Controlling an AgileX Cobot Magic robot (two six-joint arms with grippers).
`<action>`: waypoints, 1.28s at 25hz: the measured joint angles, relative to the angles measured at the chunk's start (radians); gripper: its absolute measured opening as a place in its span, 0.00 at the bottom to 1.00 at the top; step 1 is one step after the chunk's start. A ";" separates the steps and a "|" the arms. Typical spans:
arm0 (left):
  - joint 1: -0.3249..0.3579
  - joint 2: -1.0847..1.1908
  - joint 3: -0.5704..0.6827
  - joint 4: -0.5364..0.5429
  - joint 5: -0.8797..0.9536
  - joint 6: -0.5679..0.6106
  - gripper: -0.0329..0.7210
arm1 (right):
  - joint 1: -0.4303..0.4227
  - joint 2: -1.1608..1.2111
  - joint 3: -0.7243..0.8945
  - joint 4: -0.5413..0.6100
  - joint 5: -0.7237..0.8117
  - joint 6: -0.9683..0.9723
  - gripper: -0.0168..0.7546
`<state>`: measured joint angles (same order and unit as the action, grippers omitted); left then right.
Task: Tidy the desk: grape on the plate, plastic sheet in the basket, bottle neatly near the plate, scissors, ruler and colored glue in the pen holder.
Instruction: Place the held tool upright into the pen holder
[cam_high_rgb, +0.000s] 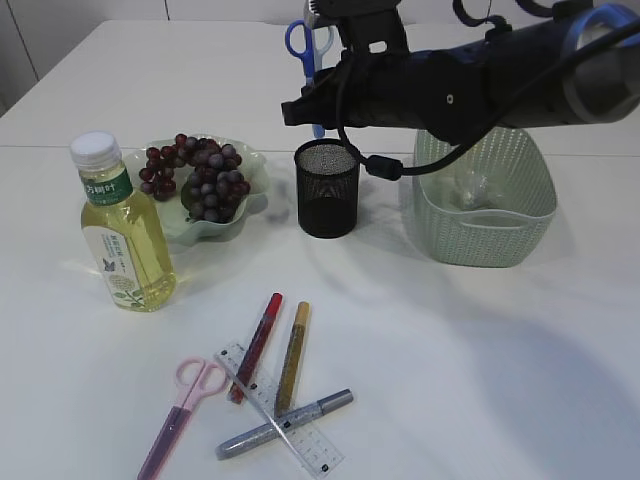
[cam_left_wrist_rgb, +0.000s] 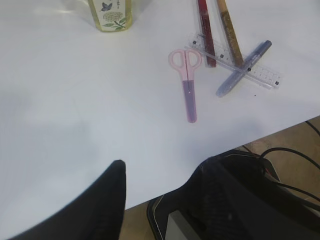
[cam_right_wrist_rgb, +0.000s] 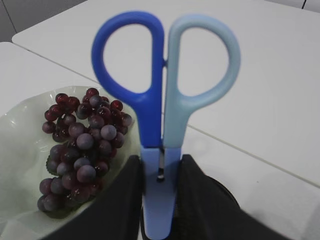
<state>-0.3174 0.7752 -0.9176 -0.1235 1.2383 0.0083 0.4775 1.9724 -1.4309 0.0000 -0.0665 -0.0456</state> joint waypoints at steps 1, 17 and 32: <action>0.000 0.000 0.000 -0.002 0.000 0.000 0.52 | -0.002 0.012 0.000 0.000 -0.022 -0.002 0.27; 0.000 -0.002 0.000 -0.013 0.000 0.000 0.52 | -0.049 0.152 -0.040 0.023 -0.205 -0.026 0.27; 0.000 -0.002 0.000 -0.015 -0.007 0.000 0.52 | -0.050 0.222 -0.070 0.024 -0.196 -0.030 0.27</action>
<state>-0.3174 0.7736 -0.9176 -0.1380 1.2310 0.0083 0.4278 2.1946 -1.5005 0.0237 -0.2621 -0.0760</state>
